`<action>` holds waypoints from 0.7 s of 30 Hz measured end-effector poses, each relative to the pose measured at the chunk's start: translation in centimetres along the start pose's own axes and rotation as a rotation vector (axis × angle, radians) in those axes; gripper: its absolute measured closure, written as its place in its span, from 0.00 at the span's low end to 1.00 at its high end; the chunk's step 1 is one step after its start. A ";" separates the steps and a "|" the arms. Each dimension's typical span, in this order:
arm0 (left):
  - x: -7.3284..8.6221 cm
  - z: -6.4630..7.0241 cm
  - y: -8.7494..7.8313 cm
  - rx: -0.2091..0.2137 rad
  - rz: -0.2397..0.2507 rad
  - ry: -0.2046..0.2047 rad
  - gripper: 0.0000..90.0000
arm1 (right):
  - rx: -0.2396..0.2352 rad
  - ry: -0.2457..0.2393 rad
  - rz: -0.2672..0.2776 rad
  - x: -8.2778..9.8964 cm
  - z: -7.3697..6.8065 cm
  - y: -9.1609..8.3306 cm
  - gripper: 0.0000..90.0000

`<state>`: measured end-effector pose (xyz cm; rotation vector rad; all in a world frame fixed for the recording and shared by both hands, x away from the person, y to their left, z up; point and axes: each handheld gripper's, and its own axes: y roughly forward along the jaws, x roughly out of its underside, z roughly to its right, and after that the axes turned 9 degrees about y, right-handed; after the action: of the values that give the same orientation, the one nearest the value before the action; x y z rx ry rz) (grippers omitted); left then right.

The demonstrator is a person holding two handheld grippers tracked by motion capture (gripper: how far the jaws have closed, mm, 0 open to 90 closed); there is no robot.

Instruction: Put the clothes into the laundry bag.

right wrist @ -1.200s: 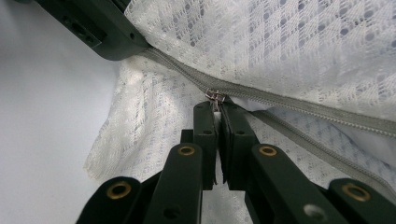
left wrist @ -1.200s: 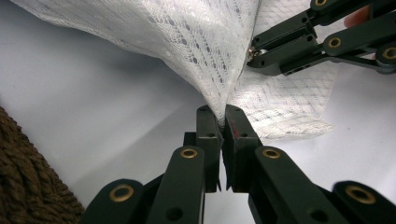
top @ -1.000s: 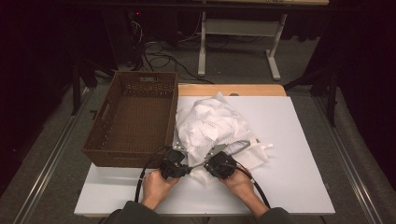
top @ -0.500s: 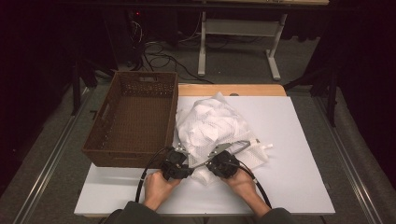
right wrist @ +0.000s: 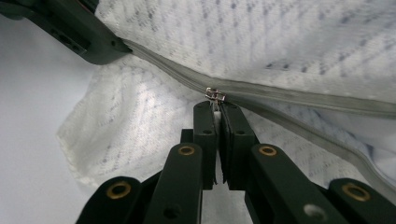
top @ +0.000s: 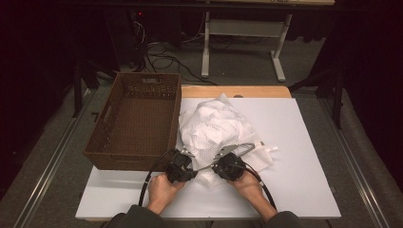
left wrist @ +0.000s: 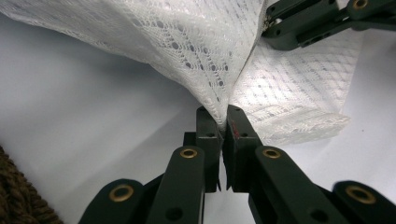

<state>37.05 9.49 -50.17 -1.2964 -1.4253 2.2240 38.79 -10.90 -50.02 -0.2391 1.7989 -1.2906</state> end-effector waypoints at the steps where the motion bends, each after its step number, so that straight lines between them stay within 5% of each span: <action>1: 0.0 0.0 0.0 0.003 -0.001 0.000 0.95 | 0.000 -0.001 0.000 0.1 0.1 -0.1 0.96; 21: 0.1 -0.2 0.1 0.019 0.004 -0.023 0.95 | -0.002 0.037 0.026 0.8 1.0 -0.4 0.96</action>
<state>37.16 9.63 -50.36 -1.2732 -1.4068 2.2565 38.86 -12.24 -50.17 -0.1933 1.8287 -1.2825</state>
